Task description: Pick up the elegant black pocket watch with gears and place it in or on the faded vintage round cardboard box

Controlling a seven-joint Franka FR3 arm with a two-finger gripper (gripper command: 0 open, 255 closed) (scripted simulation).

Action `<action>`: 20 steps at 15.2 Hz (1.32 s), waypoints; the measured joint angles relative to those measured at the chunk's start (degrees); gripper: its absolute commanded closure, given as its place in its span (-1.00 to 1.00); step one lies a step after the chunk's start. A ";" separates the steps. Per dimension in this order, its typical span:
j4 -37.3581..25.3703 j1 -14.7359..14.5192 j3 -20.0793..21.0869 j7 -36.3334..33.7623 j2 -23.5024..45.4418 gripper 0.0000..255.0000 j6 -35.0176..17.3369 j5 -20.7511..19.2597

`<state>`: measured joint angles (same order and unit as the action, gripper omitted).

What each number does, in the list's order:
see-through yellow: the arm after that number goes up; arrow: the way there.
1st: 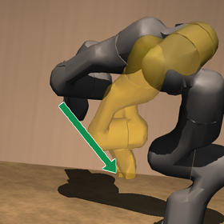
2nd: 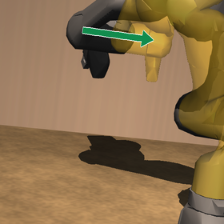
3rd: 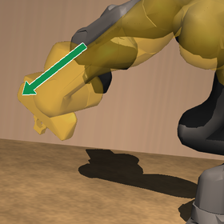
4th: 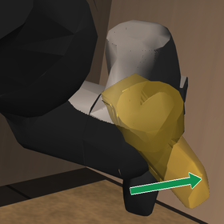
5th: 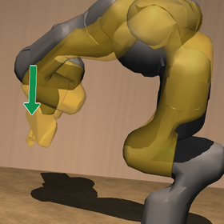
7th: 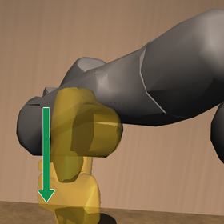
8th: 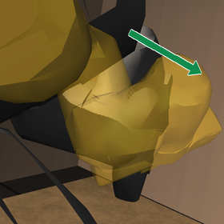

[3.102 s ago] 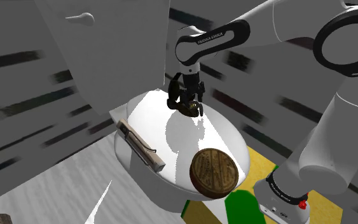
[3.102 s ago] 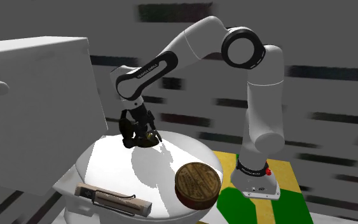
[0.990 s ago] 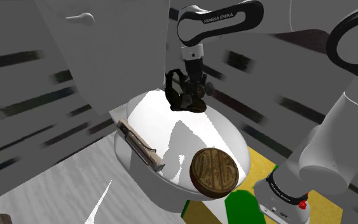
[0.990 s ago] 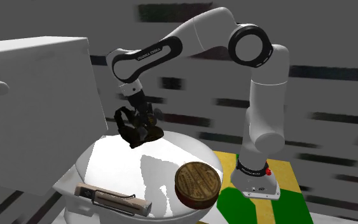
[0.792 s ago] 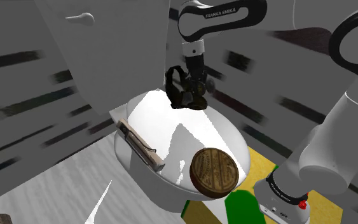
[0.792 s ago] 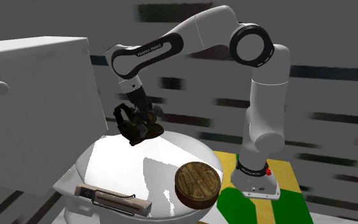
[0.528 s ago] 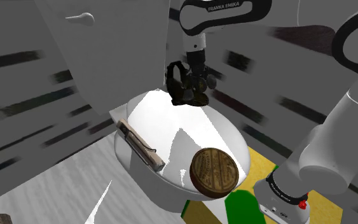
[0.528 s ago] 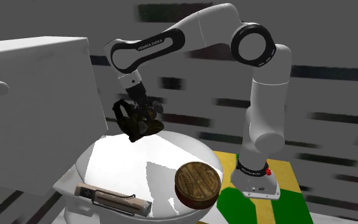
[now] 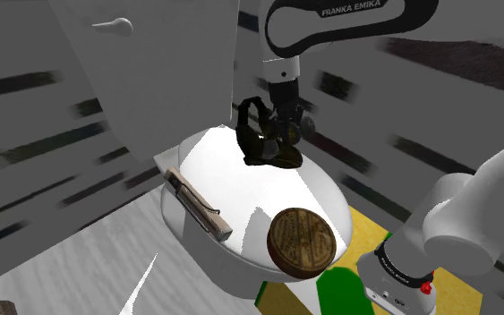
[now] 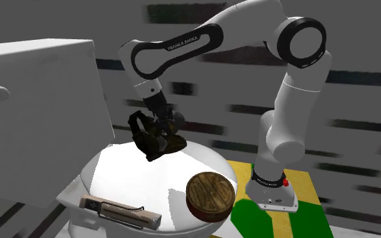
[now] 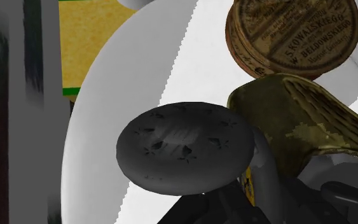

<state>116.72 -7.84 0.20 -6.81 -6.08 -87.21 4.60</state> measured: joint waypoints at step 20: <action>22.71 -9.57 11.93 -16.80 -25.07 1.00 -0.45 13.30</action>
<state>139.43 -17.42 12.13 -23.61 -31.15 -87.66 17.90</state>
